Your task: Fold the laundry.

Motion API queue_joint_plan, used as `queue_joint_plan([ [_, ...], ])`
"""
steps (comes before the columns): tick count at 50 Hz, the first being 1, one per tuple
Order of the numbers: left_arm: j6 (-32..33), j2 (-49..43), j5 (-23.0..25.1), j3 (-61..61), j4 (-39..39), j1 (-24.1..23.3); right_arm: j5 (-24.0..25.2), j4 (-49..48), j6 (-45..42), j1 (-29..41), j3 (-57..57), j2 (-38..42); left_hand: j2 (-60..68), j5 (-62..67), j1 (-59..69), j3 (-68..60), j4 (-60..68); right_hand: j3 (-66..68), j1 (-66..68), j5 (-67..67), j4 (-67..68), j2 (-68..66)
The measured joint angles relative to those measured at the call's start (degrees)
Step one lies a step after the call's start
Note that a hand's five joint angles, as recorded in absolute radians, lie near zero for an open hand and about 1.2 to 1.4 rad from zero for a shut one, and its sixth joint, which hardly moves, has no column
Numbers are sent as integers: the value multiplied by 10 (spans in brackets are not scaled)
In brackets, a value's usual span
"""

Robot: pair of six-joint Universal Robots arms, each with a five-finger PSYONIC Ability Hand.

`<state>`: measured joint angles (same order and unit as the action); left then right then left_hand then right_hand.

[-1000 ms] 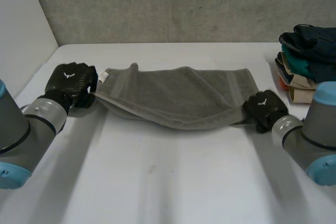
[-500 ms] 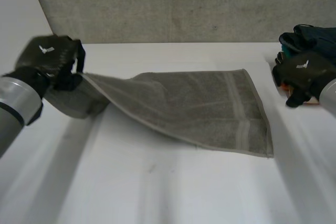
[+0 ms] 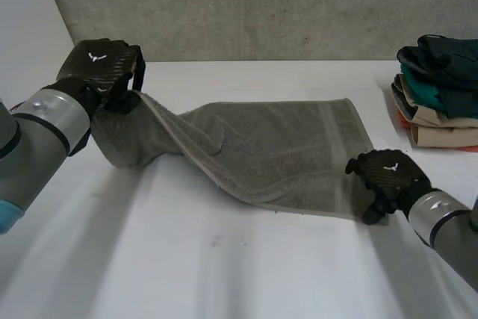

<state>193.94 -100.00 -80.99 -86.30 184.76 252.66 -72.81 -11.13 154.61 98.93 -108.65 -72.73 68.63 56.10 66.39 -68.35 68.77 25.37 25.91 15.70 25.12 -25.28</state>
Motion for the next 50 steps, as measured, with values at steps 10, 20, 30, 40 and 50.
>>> queue_joint_plan([
  [10,0,-36,-24,25,-1,-1,1,-39,-52,2,8,55,0,0,0,0,0,57,49,57,60,-58],
  [20,0,-46,-31,33,-1,-2,2,-80,-57,2,26,92,0,0,0,0,0,103,93,95,106,-102],
  [30,-1,-45,-30,29,-1,-1,1,-98,-77,2,42,117,0,0,0,0,0,147,143,95,149,-145],
  [40,-1,-44,-30,26,-1,-1,0,-121,-94,3,48,129,0,0,0,0,0,188,183,95,190,-188],
  [50,-1,-43,-29,26,-1,-1,0,-125,-93,5,69,134,0,0,0,0,0,191,183,172,191,-188],
])
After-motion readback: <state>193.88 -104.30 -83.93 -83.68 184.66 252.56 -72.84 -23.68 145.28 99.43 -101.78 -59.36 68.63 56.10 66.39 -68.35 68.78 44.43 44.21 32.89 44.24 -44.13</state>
